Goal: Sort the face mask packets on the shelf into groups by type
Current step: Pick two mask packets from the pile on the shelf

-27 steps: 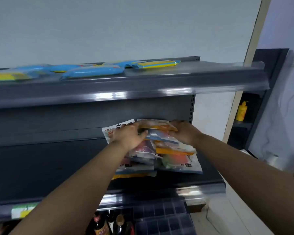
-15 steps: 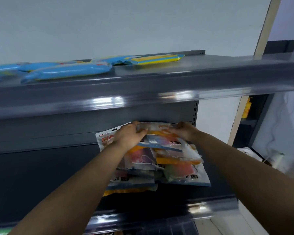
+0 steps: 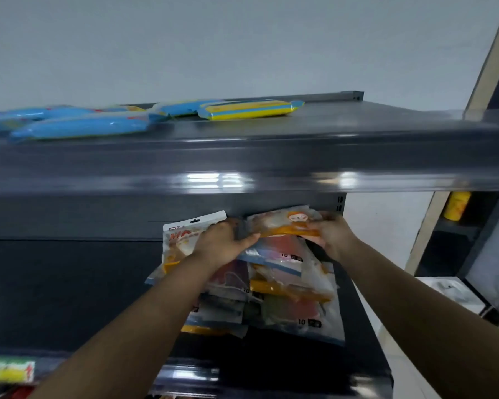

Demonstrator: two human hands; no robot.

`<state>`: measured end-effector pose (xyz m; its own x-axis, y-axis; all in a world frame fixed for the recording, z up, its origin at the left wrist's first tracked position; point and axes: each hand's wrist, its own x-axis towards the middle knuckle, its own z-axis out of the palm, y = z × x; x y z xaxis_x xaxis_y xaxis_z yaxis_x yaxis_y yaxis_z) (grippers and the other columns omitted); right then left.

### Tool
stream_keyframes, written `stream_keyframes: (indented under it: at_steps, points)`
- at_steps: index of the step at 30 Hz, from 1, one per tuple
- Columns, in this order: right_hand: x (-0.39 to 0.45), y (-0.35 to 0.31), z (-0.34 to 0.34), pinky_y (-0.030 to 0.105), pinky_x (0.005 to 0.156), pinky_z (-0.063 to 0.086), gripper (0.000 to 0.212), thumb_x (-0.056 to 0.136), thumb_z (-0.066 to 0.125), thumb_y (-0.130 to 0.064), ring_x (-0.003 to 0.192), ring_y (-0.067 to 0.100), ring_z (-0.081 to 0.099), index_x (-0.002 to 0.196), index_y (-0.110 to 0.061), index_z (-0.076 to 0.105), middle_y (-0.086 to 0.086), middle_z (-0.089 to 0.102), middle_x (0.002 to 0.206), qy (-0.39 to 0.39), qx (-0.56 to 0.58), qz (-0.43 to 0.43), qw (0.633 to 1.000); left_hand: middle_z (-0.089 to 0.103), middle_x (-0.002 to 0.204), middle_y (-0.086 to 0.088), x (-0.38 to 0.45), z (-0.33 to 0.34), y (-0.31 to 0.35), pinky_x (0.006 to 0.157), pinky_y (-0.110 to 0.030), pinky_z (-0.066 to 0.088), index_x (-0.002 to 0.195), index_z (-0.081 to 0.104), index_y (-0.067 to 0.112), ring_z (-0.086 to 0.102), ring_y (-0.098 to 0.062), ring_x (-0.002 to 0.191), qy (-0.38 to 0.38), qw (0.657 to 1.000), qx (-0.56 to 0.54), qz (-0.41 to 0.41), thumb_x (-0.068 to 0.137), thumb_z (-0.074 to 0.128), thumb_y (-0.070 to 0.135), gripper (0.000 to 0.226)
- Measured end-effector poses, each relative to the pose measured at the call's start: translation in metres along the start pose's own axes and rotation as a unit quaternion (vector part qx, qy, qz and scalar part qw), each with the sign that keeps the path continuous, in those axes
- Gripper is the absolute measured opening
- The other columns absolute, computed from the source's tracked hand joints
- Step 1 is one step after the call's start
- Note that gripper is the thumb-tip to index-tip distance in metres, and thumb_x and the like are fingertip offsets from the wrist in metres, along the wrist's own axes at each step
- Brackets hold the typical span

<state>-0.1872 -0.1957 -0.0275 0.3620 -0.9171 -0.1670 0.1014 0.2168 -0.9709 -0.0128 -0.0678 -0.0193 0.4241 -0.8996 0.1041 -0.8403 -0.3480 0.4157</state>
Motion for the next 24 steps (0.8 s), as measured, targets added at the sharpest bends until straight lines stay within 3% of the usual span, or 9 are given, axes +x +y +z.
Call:
stream_keyframes:
  at_steps: [4, 6, 8, 10, 15, 18, 19, 22, 24]
  points:
    - [-0.003, -0.007, -0.025, 0.032, 0.051, 0.057, 0.024, 0.085, 0.048, 0.019, 0.077, 0.027, 0.061, 0.102, 0.002, 0.052, 0.019, 0.057, 0.098, -0.014, 0.118, 0.001, 0.993, 0.062, 0.124, -0.01, -0.003, 0.005, 0.012, 0.091, -0.033, 0.045, 0.128, 0.051, 0.021, 0.054, -0.031, 0.117, 0.002, 0.997, 0.066, -0.043, 0.085, 0.046, 0.064, 0.061]
    - [-0.001, -0.005, -0.036, 0.031, 0.049, 0.058, 0.035, 0.083, 0.044, 0.024, 0.079, 0.031, 0.063, 0.111, 0.004, 0.05, 0.024, 0.057, 0.104, -0.035, 0.135, 0.026, 0.99, 0.062, 0.122, -0.01, -0.004, 0.007, 0.019, 0.088, -0.033, 0.044, 0.125, 0.053, 0.02, 0.054, -0.031, 0.116, -0.002, 0.994, 0.087, -0.068, 0.084, 0.047, 0.065, 0.062]
    - [-0.004, -0.003, -0.043, 0.03, 0.049, 0.058, 0.031, 0.08, 0.041, 0.025, 0.071, 0.03, 0.067, 0.104, 0.01, 0.053, 0.025, 0.06, 0.1, -0.058, 0.089, 0.055, 0.993, 0.062, 0.124, -0.009, -0.005, 0.011, 0.027, 0.09, -0.034, 0.045, 0.123, 0.055, 0.019, 0.055, -0.029, 0.117, -0.003, 0.993, 0.091, -0.08, 0.083, 0.049, 0.064, 0.061]
    - [-0.004, -0.002, -0.048, 0.029, 0.053, 0.058, 0.022, 0.081, 0.042, 0.022, 0.063, 0.026, 0.068, 0.09, 0.009, 0.058, 0.021, 0.063, 0.089, -0.069, 0.031, 0.078, 0.994, 0.062, 0.125, -0.009, -0.006, 0.013, 0.033, 0.091, -0.033, 0.044, 0.122, 0.057, 0.017, 0.055, -0.028, 0.118, 0.002, 0.995, 0.069, -0.077, 0.085, 0.055, 0.055, 0.054]
    - [0.0, 0.004, -0.052, 0.018, 0.045, 0.054, 0.007, 0.085, 0.063, -0.001, 0.061, 0.017, 0.066, 0.092, 0.002, 0.062, 0.01, 0.067, 0.074, -0.05, 0.011, 0.102, 0.993, 0.068, 0.11, -0.016, -0.009, 0.015, 0.039, 0.066, -0.02, 0.032, 0.119, 0.057, 0.004, 0.062, -0.029, 0.103, 0.067, 0.99, -0.085, -0.091, 0.078, 0.073, 0.019, 0.046]
    - [-0.003, 0.009, -0.049, 0.013, 0.04, 0.049, 0.006, 0.086, 0.064, -0.002, 0.046, 0.007, 0.065, 0.08, -0.003, 0.063, 0.0, 0.068, 0.054, -0.069, 0.003, 0.109, 0.992, 0.068, 0.104, -0.021, -0.012, 0.016, 0.039, 0.059, -0.019, 0.027, 0.116, 0.058, 0.001, 0.062, -0.034, 0.1, 0.107, 0.984, -0.104, -0.094, 0.081, 0.07, 0.017, 0.04]
    - [-0.004, 0.009, -0.048, 0.014, 0.04, 0.05, 0.001, 0.085, 0.065, -0.001, 0.05, 0.01, 0.066, 0.085, -0.002, 0.064, 0.002, 0.069, 0.058, -0.068, -0.006, 0.109, 0.992, 0.067, 0.104, -0.023, -0.013, 0.016, 0.039, 0.057, -0.02, 0.025, 0.113, 0.059, -0.001, 0.061, -0.035, 0.099, 0.111, 0.983, -0.108, -0.098, 0.083, 0.069, 0.017, 0.036]
    - [-0.001, 0.016, -0.05, 0.025, 0.048, 0.053, 0.026, 0.082, 0.067, 0.0, 0.069, 0.017, 0.062, 0.107, -0.002, 0.059, 0.007, 0.064, 0.082, -0.061, -0.001, 0.099, 0.993, 0.066, 0.105, -0.023, -0.017, 0.017, 0.035, 0.064, -0.027, 0.029, 0.104, 0.063, -0.004, 0.059, -0.036, 0.102, 0.116, 0.981, -0.114, -0.108, 0.086, 0.062, 0.015, 0.026]
    - [-0.002, 0.017, -0.052, 0.027, 0.053, 0.051, 0.025, 0.084, 0.064, 0.002, 0.075, 0.017, 0.061, 0.105, -0.008, 0.054, 0.006, 0.062, 0.089, -0.068, 0.03, 0.088, 0.993, 0.065, 0.105, -0.025, -0.022, 0.016, 0.033, 0.072, -0.03, 0.035, 0.106, 0.064, -0.005, 0.059, -0.037, 0.103, 0.139, 0.973, -0.15, -0.104, 0.087, 0.06, 0.009, 0.024]
